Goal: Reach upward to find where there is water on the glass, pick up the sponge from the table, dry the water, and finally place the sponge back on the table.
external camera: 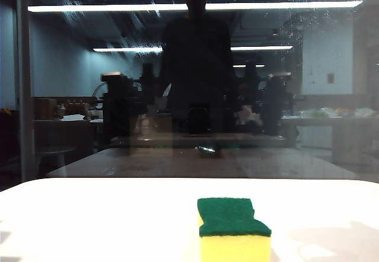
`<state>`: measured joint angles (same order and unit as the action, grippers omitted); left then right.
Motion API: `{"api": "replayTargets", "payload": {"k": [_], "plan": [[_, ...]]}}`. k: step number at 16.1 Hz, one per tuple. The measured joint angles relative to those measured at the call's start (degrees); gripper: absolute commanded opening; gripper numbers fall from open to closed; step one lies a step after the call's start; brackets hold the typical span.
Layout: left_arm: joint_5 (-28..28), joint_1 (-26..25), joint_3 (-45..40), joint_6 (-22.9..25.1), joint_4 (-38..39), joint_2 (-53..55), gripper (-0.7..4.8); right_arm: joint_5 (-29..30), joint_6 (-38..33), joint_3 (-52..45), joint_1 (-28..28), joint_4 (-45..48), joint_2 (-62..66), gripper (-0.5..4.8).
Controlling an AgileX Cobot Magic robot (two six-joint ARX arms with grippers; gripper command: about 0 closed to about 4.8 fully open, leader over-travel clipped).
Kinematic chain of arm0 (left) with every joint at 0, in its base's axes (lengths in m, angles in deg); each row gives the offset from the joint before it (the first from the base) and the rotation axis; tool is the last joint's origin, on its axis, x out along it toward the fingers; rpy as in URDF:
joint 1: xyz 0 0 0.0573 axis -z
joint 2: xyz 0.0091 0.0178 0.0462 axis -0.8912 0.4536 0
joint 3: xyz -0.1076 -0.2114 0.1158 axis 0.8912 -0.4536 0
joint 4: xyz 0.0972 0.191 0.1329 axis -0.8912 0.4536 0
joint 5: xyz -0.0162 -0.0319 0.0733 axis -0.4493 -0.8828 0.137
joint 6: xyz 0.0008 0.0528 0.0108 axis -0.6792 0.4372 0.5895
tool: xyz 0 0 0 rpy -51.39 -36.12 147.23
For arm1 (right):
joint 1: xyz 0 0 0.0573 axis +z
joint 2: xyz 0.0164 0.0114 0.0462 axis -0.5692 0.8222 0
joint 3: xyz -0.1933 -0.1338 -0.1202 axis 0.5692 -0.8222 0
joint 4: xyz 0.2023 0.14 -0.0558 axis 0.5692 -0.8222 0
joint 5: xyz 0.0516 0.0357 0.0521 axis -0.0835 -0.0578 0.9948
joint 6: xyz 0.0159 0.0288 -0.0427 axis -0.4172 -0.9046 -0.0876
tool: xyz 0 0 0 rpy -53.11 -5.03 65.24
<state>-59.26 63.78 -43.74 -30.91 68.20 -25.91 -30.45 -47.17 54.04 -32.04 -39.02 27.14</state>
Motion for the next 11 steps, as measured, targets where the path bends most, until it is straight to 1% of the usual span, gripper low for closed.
{"api": "replayTargets", "payload": {"k": [6, 8, 10, 11], "plan": [[0.0, 0.0, 0.0, 0.0, 0.0, 0.0, -0.05, 0.0, 0.0, 0.0, 0.0, 0.5, 0.0, -0.06], [0.0, 0.0, 0.0, 0.0, 0.0, 0.0, -0.05, 0.0, 0.0, 0.2, 0.0, 2.1, 0.0, -0.06], [-0.1, 0.0, 0.1, -0.1, 0.0, 0.0, -0.06, 0.0, 0.0, 2.1, 0.0, 2.6, 0.1, -0.06], [-1.1, 0.0, 1.1, -0.2, 0.4, 0.0, -0.05, 0.0, 0.0, 4.1, 0.0, 2.9, 0.1, -0.06]]}}
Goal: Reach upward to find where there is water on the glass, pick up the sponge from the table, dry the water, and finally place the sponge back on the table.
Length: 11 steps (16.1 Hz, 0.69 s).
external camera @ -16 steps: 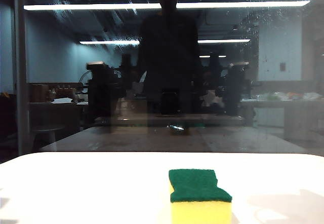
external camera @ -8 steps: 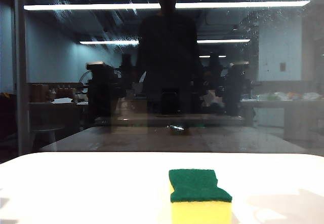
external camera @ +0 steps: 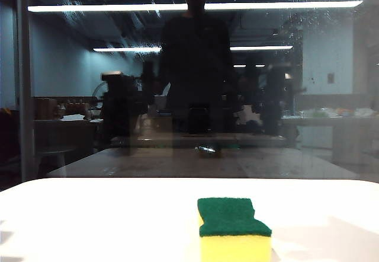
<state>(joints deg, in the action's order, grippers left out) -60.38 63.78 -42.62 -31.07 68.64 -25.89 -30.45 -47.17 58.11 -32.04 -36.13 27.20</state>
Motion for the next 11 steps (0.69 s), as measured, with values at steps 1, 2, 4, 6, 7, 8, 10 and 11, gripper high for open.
{"api": "replayTargets", "payload": {"k": [1, 2, 4, 6, 7, 8, 10, 11], "plan": [[-0.5, 0.0, 1.0, 0.0, 0.0, 0.0, -0.06, 0.0, 0.0, 1.2, 0.0, -0.1, 0.0, -0.06], [-0.6, 0.0, 2.8, -0.2, -0.1, 0.0, -0.06, 0.0, 0.0, 2.7, 0.0, -0.2, 0.0, -0.06], [-0.6, 0.0, 7.1, -1.0, -0.1, 0.0, -0.06, -0.8, -2.4, 6.3, 0.0, -0.8, 0.0, -0.06], [-0.3, 0.0, 12.2, -1.3, 0.4, 0.0, -0.06, -3.1, -5.5, 11.4, 0.0, -3.2, 0.0, -0.06], [0.8, 0.0, 16.8, -1.3, 0.8, 0.0, -0.06, -3.9, -6.0, 16.3, 0.0, -5.4, 0.3, -0.06], [2.0, 0.0, 21.5, -1.3, 0.7, 0.9, -0.06, -4.1, -6.2, 20.5, 0.0, -7.3, 0.7, -0.06], [3.0, 0.0, 30.0, -1.3, 1.6, 4.7, -0.06, -4.5, -6.2, 28.8, 0.0, -12.2, 3.7, -0.06], [3.0, 0.0, 35.0, -1.3, 2.7, 7.9, -0.06, -4.5, -6.3, 33.1, 0.0, -14.1, 5.8, -0.06]]}}
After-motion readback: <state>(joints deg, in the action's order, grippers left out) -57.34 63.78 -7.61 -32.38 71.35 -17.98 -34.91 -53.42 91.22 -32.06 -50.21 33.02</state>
